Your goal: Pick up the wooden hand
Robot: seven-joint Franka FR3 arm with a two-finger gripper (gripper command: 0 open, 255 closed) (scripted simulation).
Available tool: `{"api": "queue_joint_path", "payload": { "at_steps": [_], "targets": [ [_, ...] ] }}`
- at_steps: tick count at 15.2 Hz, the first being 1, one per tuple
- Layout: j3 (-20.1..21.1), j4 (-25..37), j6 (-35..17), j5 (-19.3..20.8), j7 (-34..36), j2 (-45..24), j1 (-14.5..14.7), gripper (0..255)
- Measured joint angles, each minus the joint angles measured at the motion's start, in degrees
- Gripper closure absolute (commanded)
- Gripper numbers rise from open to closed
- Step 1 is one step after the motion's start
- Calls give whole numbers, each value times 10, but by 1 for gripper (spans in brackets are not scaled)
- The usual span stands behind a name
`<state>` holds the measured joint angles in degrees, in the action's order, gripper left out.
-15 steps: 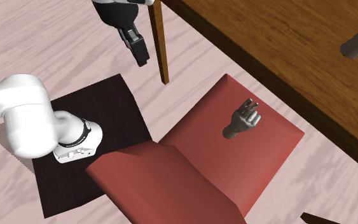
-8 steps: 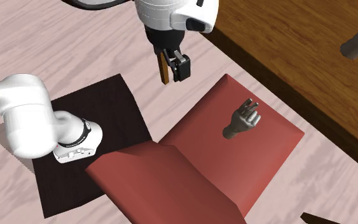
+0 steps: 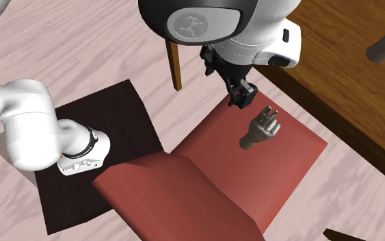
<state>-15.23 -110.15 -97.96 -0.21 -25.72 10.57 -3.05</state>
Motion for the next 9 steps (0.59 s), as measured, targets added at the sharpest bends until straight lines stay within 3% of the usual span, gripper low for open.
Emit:
{"api": "queue_joint_path", "payload": {
  "at_steps": [9],
  "targets": [
    [-47, 218, 31, -81, -113, -223, -44, 0]
  ]
}}
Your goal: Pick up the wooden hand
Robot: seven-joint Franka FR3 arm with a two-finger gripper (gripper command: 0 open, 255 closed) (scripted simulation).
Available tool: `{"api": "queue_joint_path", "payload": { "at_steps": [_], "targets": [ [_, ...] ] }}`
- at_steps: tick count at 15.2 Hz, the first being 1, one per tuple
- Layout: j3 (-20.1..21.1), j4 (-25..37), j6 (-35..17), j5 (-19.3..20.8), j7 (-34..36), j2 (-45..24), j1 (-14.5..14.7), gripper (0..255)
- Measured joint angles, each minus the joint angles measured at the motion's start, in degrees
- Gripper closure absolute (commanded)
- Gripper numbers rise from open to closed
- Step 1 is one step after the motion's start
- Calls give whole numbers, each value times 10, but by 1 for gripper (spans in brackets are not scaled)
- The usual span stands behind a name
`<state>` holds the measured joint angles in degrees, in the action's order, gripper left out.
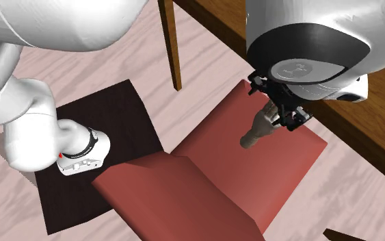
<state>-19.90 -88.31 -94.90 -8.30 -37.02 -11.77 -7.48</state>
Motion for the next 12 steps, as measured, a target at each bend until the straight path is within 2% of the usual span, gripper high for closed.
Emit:
{"api": "queue_joint_path", "payload": {
  "at_steps": [3, 11, 12],
  "targets": [
    [-4, 106, 34, -31, -30, -85, -30, 0],
    [-3, 73, -13, -38, -42, -93, -32, 0],
    [-3, 70, -17, -39, -43, -93, -31, 255]
  ]
}}
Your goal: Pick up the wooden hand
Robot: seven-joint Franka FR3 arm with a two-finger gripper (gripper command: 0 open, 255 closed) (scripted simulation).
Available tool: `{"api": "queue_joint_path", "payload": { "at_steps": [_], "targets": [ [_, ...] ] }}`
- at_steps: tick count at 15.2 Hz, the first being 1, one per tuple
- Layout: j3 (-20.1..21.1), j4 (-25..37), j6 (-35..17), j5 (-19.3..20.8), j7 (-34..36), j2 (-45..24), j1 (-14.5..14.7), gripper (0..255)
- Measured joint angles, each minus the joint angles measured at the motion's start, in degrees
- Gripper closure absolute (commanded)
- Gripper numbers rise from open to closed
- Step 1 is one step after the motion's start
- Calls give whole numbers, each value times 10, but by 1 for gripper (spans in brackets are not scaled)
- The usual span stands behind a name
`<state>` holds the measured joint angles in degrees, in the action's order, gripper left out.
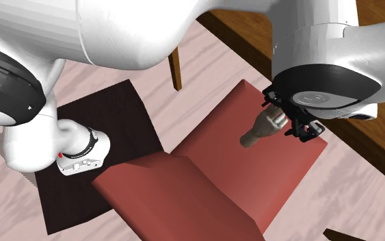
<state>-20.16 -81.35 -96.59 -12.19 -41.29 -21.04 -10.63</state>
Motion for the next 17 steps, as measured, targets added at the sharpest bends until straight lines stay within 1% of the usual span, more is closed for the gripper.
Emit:
{"api": "queue_joint_path", "payload": {
  "at_steps": [5, 10, 13, 17],
  "targets": [
    [0, -8, -4, 1, -2, 7, 1, 255],
    [-1, -1, 1, 2, -1, 2, 0, 255],
    [-1, 13, 16, 2, 2, -5, -2, 255],
    [-1, 47, 46, 1, 5, -11, -5, 255]
  ]
}}
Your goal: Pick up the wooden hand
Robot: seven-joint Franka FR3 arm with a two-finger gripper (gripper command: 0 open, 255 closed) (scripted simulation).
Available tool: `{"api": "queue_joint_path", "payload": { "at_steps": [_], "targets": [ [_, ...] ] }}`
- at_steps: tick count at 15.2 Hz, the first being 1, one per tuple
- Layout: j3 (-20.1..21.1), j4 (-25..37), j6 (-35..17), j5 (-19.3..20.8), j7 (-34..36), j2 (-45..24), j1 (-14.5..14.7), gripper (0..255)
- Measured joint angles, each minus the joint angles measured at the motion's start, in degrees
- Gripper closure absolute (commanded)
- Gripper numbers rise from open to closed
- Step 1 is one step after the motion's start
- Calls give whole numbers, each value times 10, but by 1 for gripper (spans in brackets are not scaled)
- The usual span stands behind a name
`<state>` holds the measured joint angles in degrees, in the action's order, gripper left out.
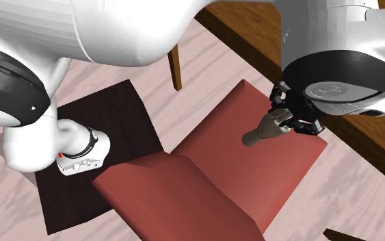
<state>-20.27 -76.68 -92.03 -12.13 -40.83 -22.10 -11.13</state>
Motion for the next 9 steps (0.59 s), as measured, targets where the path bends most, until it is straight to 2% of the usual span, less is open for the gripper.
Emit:
{"api": "queue_joint_path", "payload": {
  "at_steps": [9],
  "targets": [
    [0, 88, 75, -5, 7, -20, -11, 255]
  ]
}}
